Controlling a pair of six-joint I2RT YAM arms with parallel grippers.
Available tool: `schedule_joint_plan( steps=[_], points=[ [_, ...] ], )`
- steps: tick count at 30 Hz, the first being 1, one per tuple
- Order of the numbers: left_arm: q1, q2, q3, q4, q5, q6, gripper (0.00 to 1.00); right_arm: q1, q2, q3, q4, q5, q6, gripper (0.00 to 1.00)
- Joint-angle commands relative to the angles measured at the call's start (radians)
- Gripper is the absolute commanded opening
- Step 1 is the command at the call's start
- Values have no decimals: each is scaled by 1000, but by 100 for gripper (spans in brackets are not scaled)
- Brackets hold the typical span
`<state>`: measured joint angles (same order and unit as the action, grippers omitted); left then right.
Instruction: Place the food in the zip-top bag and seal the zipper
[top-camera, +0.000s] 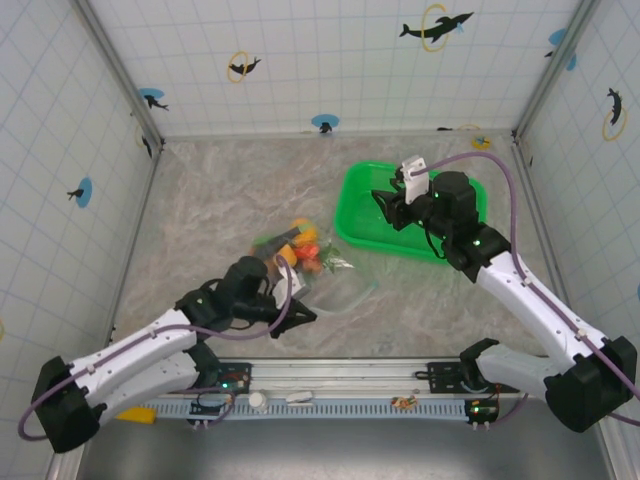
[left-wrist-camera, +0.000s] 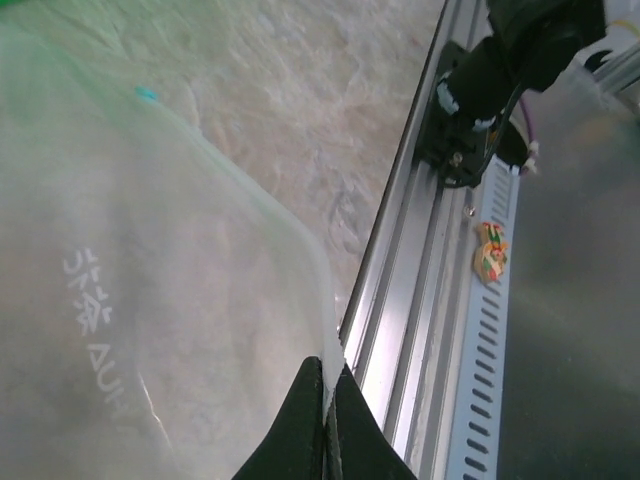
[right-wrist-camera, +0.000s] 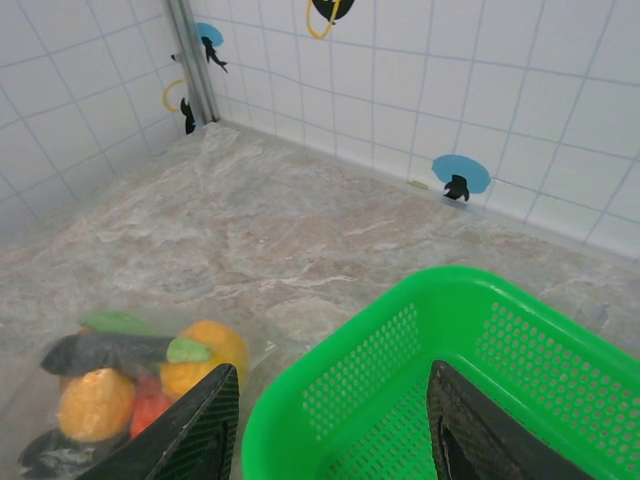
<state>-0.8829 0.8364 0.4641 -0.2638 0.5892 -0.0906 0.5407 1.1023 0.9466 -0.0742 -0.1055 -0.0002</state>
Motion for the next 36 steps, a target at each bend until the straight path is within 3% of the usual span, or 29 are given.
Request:
schedule_joint_plan(
  steps=[1,5,8,12,14,18,20,21,22,27,30,32,36],
  points=[
    [-85,72,-56,143,-186,-126,3,31,2,-11,-30,99,-8,52],
    [-159,247,-72,291,-321,-233,10,56,-8,-7,-54,178,23,51],
    [-245,405,-23,371,-376,-208,10,66,-24,-23,-62,191,32,51],
    [-282,550,7,453,-409,-226,11,80,-50,-50,-75,194,28,51],
    [-287,582,-16,498,-404,-240,16,81,-64,-56,-91,191,23,51],
    [-294,572,-39,488,-394,-241,45,81,-83,-37,-133,192,1,53],
    [-300,511,-42,462,-400,-227,71,81,-88,-17,-156,192,-6,54],
    [-300,480,-43,447,-412,-224,77,79,-88,-9,-167,188,-14,55],
    [-300,439,-41,421,-432,-216,97,80,-88,5,-181,184,-26,56],
    [-300,269,31,245,-437,-117,98,73,-62,97,-325,276,-19,59],
    [-287,167,62,210,-461,-116,98,39,-34,158,-451,405,68,61],
    [-249,110,75,227,-499,-148,98,-29,-2,198,-568,505,208,62],
    [-122,101,134,255,-507,-208,97,-204,32,164,-647,445,354,62]
  ],
)
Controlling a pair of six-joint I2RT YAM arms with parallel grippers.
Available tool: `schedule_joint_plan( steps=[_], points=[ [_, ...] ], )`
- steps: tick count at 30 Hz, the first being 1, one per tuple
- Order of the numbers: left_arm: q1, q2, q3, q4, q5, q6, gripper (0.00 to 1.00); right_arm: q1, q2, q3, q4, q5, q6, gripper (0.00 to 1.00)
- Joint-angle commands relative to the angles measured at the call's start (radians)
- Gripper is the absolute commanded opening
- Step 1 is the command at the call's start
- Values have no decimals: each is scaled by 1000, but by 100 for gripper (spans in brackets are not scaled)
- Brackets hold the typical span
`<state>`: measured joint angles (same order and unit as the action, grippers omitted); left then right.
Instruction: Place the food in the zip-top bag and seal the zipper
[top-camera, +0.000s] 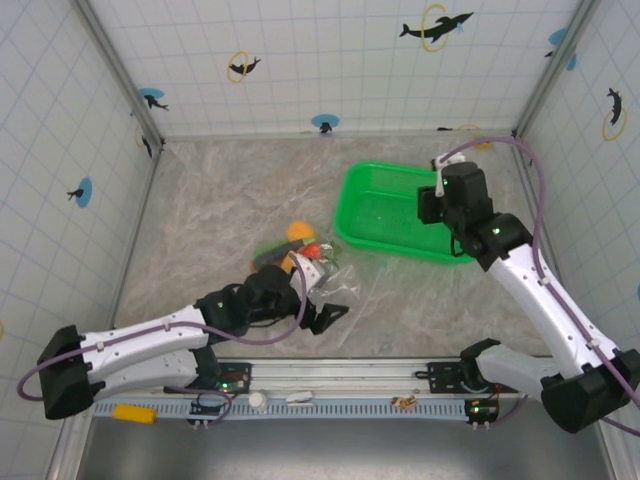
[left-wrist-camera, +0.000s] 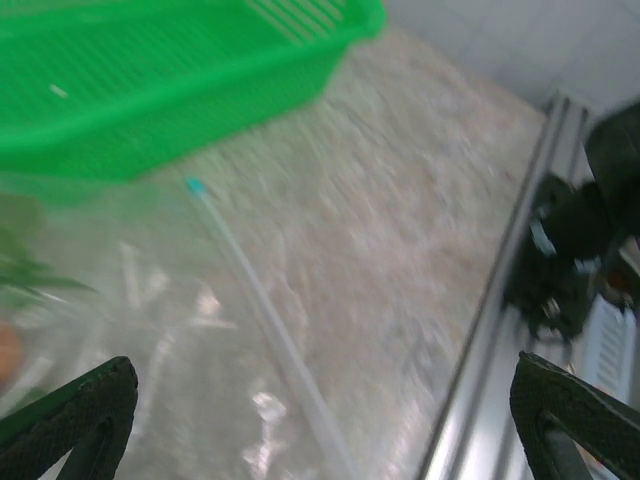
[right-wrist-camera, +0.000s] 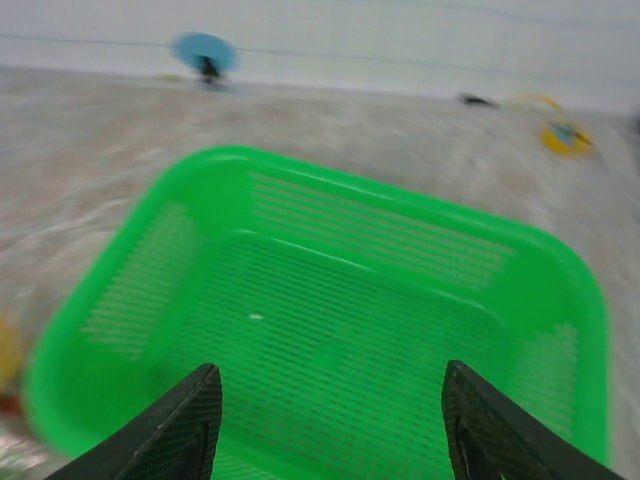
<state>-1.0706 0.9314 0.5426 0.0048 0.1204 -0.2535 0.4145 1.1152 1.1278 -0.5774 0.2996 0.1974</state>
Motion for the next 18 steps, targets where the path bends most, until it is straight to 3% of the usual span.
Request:
schedule_joint_plan(
  steps=[1,6,8,11,14,18],
  points=[
    [105,23,83,-21,-27,-45,98,-107,9,-53,-125,22,179,63],
    [250,68,168,-65,-68,-108,98,-299,9,-197,-67,59,341,72],
    [320,42,153,-12,-19,-143,98,-346,21,-246,-36,55,384,73],
    [345,18,162,-31,-53,-101,98,-387,59,-322,45,5,424,73],
    [357,-9,165,-72,-96,-42,98,-434,89,-420,215,-140,451,72],
    [388,-84,101,-52,-152,22,97,-413,204,-449,470,-457,441,66]
  ],
)
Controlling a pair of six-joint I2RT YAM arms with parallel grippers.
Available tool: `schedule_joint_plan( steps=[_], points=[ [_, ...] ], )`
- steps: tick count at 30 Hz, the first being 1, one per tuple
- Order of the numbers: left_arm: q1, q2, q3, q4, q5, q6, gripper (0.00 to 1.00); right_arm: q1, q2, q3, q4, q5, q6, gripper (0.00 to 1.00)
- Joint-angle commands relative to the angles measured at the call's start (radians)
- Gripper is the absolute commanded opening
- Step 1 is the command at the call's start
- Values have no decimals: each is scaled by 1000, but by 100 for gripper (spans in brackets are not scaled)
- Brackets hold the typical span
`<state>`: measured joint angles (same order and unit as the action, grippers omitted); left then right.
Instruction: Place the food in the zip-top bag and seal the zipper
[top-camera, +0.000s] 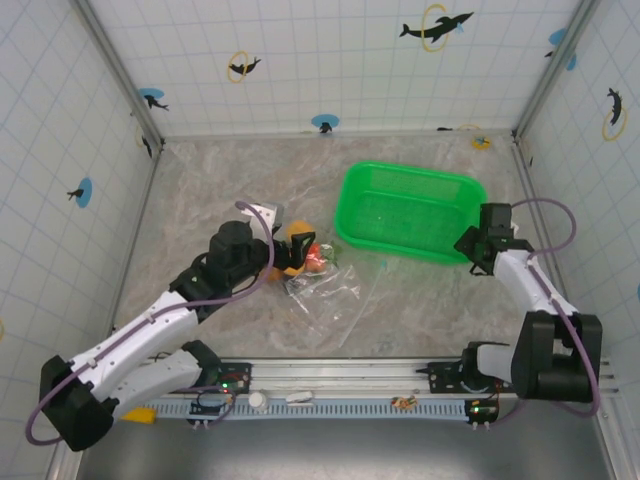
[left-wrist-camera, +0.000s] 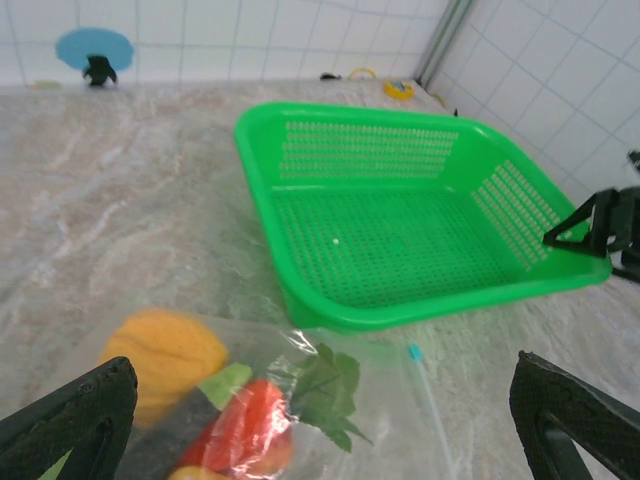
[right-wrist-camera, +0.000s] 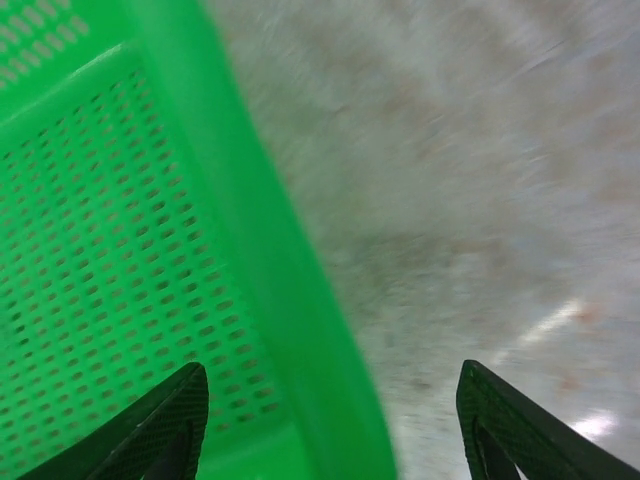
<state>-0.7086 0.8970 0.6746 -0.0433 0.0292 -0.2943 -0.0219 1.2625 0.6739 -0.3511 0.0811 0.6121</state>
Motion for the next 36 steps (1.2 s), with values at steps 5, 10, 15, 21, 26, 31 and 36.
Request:
schedule_joint_plan(
  steps=[5,10,15,21,26,31,36],
  points=[
    [183,-74,-127,69,37,89,98,206,261,175,277,-388,-85,66],
    [406,-68,-268,277,108,46,98,250,266,222,255,-212,-66,90],
    [541,-15,-374,446,-37,34,98,260,107,153,306,100,-80,99],
    [672,87,-481,553,-77,57,98,374,-32,-96,539,509,-433,99],
    [708,204,-594,820,-103,109,97,374,-122,-346,745,485,-533,99],
    [708,348,-623,970,-107,150,98,313,-117,-475,828,477,-513,99],
    [708,411,-688,1121,-179,155,98,199,-87,-582,983,384,-427,99]
  ],
)
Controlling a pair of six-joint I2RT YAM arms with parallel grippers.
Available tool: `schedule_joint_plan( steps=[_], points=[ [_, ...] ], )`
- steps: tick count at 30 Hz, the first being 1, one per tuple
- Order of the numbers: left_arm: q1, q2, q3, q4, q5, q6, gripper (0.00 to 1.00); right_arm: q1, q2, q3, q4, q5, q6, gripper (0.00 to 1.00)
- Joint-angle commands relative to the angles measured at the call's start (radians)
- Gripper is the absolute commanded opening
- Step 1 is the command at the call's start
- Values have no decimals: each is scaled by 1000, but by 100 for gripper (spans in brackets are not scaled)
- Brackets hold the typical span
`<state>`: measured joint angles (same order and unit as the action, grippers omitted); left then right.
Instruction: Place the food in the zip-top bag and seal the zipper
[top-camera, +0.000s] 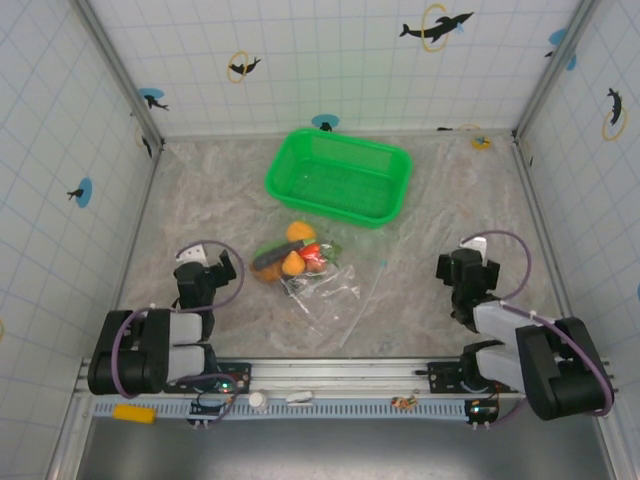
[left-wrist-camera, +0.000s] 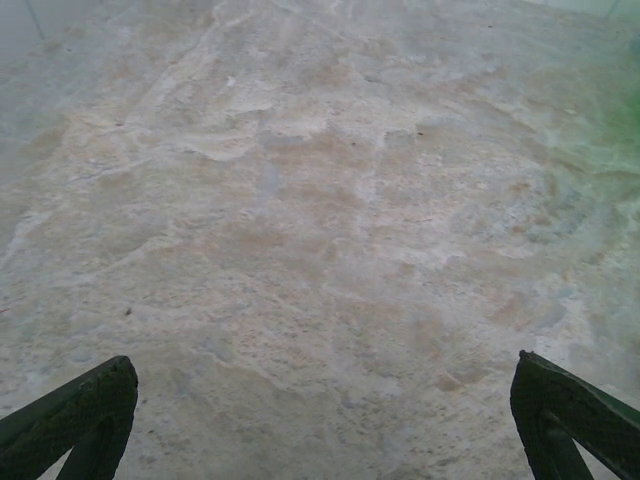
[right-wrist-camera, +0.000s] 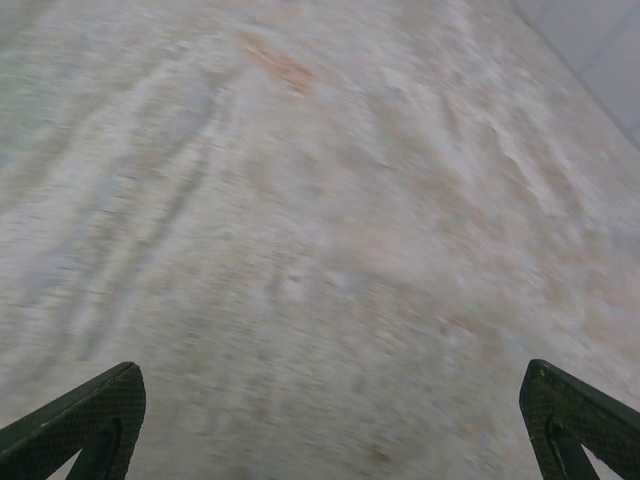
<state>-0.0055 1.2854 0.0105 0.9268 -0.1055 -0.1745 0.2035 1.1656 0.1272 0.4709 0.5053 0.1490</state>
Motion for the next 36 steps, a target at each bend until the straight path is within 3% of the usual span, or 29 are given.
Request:
schedule_joint_plan(
  steps=[1,5,10,12,14,16,18,20,23,24,33,36],
  points=[
    [5,41,5,115,-27,52,98,-39,30,-44,201,-52,41,99],
    [6,116,47,139,99,155,98,-64,148,-77,411,-115,38,99],
    [7,255,-64,521,-85,87,98,-137,252,-11,456,-203,-13,99],
    [10,221,-10,344,-56,95,98,-214,283,-16,501,-298,24,99],
    [15,241,-18,396,-43,95,98,-263,307,-10,531,-394,40,99],
    [18,230,-12,362,-34,93,98,-233,294,-31,542,-414,-3,99],
    [19,229,-12,360,-31,92,98,-197,298,-140,733,-489,-87,99],
    [19,233,-12,370,-32,96,98,-123,348,-237,1000,-389,-139,99],
    [19,232,-12,366,-29,96,97,-121,349,-154,814,-261,-81,99],
    [19,233,-11,363,-29,94,98,-158,349,-128,778,-301,-53,99],
    [38,231,-6,345,93,118,97,-147,347,-137,795,-287,-60,99],
    [37,229,-8,348,20,97,97,-147,347,-137,795,-286,-60,99]
  ],
)
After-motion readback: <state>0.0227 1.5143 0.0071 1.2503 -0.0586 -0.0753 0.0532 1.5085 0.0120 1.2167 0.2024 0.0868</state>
